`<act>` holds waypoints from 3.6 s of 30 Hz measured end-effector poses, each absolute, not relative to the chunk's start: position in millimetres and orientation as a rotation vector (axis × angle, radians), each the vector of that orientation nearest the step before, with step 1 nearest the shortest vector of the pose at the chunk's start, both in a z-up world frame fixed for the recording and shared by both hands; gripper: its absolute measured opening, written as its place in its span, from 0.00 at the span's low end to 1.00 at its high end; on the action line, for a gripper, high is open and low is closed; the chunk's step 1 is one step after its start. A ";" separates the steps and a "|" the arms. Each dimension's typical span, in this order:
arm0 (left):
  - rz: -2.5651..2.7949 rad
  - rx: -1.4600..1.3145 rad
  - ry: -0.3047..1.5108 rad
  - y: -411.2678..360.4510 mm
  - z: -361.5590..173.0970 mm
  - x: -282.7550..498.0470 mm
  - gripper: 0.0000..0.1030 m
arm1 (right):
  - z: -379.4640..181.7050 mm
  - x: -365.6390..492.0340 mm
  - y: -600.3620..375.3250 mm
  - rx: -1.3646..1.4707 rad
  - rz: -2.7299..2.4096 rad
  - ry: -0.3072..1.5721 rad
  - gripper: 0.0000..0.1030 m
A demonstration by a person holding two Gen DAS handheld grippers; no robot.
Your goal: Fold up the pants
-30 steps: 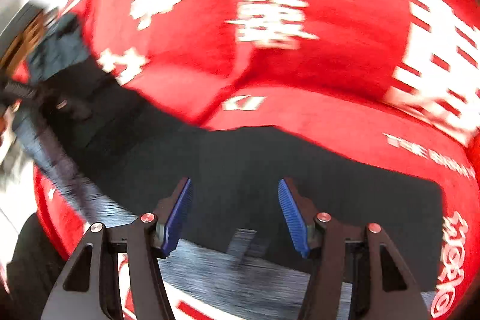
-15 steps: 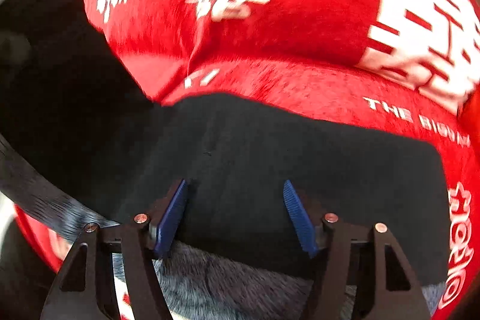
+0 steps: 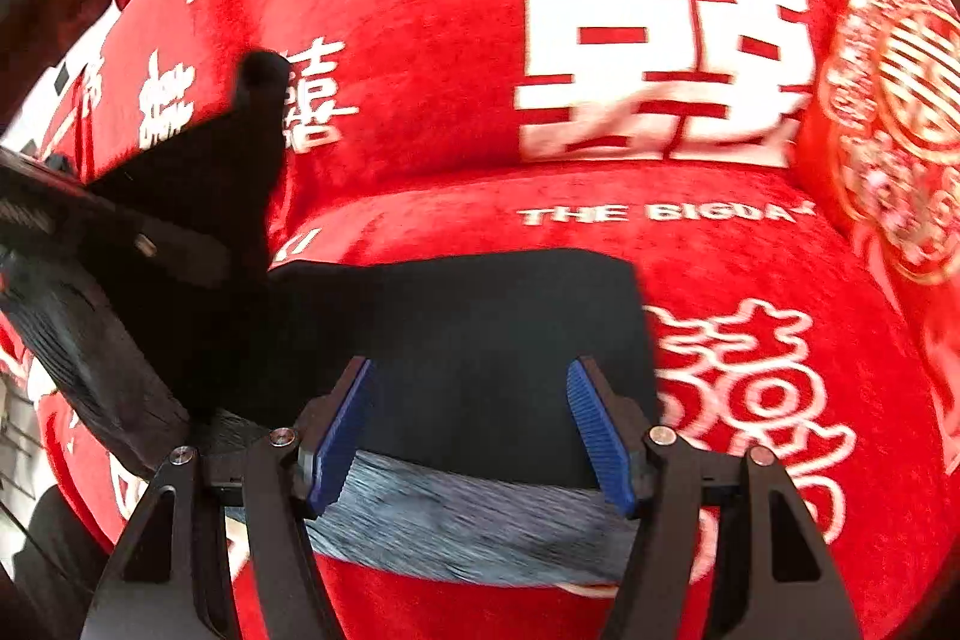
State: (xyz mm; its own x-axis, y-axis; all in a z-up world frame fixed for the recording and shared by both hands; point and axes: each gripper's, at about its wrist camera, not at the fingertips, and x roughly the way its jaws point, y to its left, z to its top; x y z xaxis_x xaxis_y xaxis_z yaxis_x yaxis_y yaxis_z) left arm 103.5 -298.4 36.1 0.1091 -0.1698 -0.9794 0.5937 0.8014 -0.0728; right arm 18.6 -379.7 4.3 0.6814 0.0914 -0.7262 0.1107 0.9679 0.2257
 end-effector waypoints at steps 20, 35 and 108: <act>-0.680 0.263 1.404 -377.9 -19.1 75.5 0.78 | -10.5 -57.8 -468.9 0.377 -0.207 0.819 0.68; -0.485 -0.040 1.397 -206.5 -8.2 84.3 0.78 | 34.7 20.0 -362.3 0.169 0.125 0.794 0.68; -0.530 0.270 1.245 -268.8 -22.1 62.9 0.88 | -17.5 51.9 -392.7 0.172 0.159 0.999 0.50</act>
State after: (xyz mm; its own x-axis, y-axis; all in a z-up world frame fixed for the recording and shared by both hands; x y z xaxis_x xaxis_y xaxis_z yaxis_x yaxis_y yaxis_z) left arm 62.9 -268.8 -22.1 0.2210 -0.2342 -0.9468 0.5204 0.8493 -0.0886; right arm 51.9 -392.7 -17.5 0.5319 0.2109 -0.8201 -0.0541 0.9750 0.2157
